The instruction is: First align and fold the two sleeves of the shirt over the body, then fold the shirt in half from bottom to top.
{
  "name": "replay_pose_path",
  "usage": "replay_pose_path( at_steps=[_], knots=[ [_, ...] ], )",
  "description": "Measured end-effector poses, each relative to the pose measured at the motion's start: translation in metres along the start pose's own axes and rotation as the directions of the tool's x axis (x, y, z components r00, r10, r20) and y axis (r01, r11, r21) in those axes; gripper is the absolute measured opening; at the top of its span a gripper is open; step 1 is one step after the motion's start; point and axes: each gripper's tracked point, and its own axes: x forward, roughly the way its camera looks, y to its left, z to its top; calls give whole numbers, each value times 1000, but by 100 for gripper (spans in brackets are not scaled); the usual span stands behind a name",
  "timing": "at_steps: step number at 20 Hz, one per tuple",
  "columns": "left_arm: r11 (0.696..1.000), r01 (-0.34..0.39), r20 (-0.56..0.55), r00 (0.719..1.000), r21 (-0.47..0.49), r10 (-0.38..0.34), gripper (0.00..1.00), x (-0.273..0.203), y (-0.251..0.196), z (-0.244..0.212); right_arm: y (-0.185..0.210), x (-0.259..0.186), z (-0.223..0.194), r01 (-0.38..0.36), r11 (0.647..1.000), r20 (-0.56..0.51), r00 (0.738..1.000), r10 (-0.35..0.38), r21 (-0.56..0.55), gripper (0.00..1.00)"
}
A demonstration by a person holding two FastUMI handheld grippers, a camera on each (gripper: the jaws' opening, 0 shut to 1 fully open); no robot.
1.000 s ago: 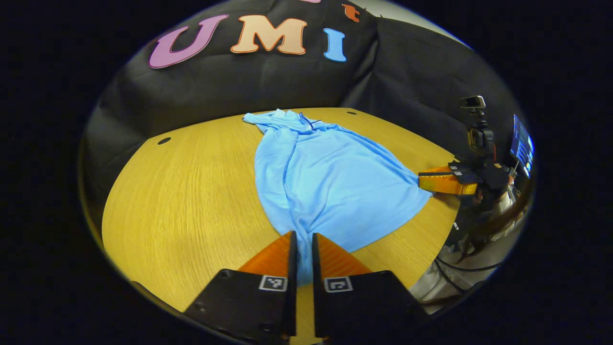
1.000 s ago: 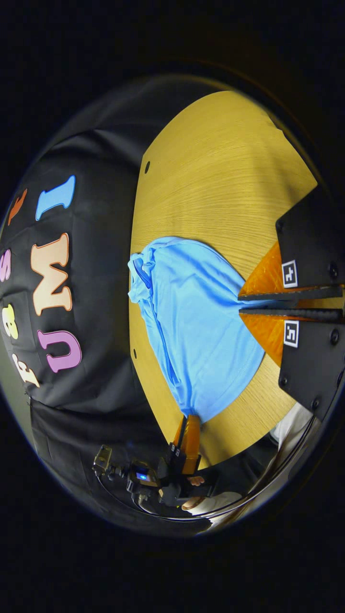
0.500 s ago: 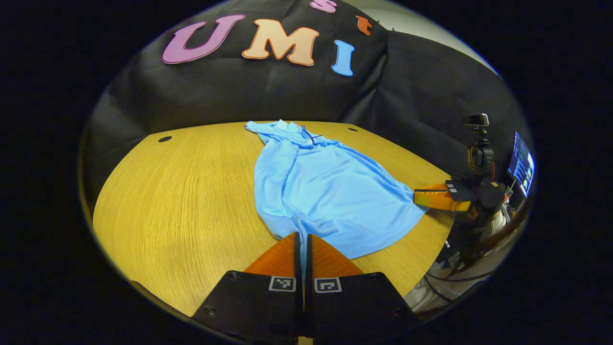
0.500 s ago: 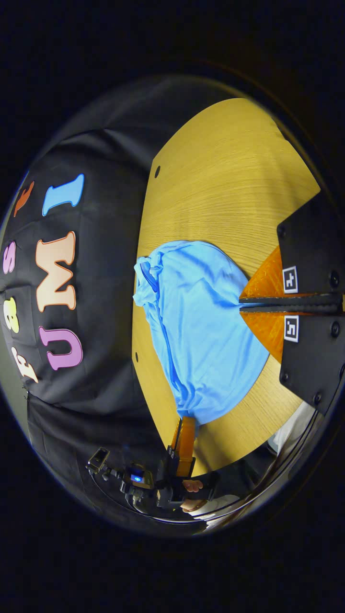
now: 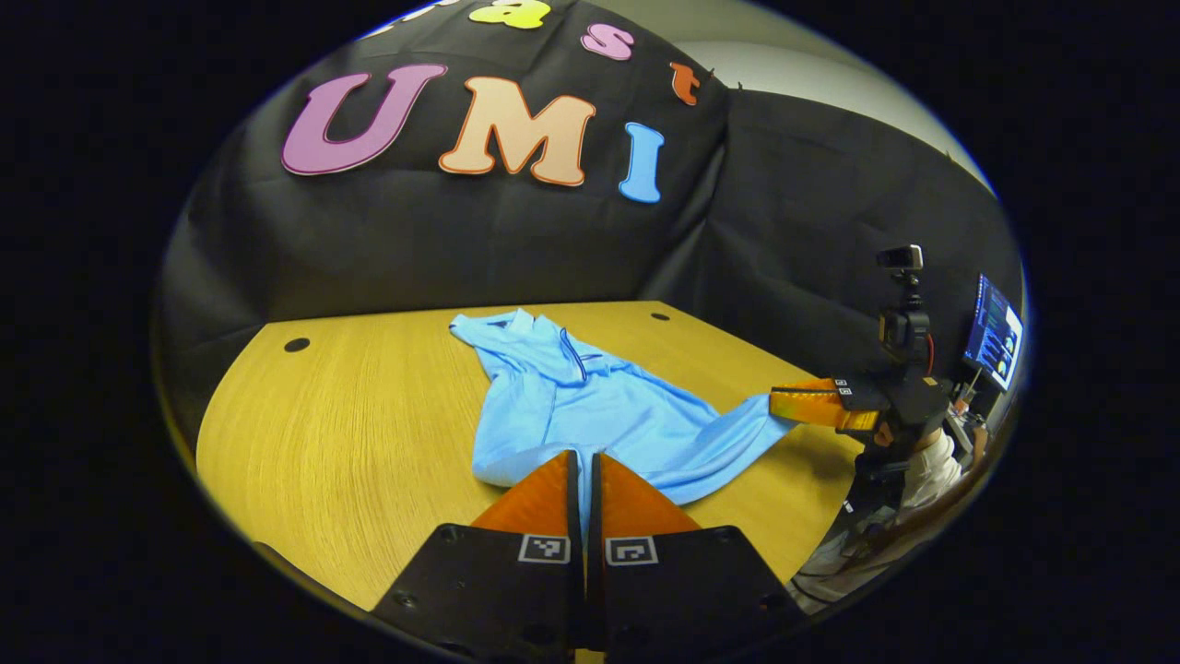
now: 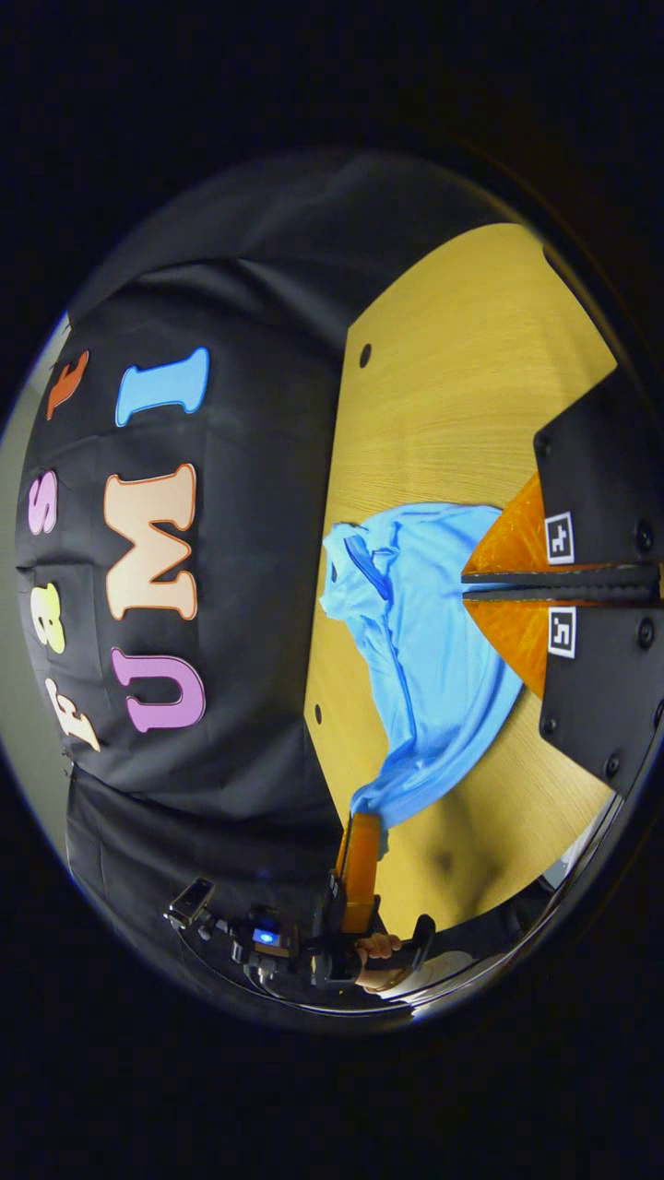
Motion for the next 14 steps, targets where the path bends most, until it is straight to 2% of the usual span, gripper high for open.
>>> replay_pose_path(
  at_steps=[6, 10, 14],
  knots=[
    [1000, 13, 91, 996, 9, -14, 0, 29, 12, 72, -12, 37, 73, 32, 998, 52, 998, -29, -60, 2],
    [999, 7, 111, 994, 32, -10, 0, 49, 25, 101, -22, 64, 115, 48, 997, 64, 997, -45, -59, 2],
    [1000, -7, 124, 992, 13, 5, 0, 73, 46, 127, -32, 99, 149, 66, 993, 49, 997, -62, -100, 2]
  ],
)
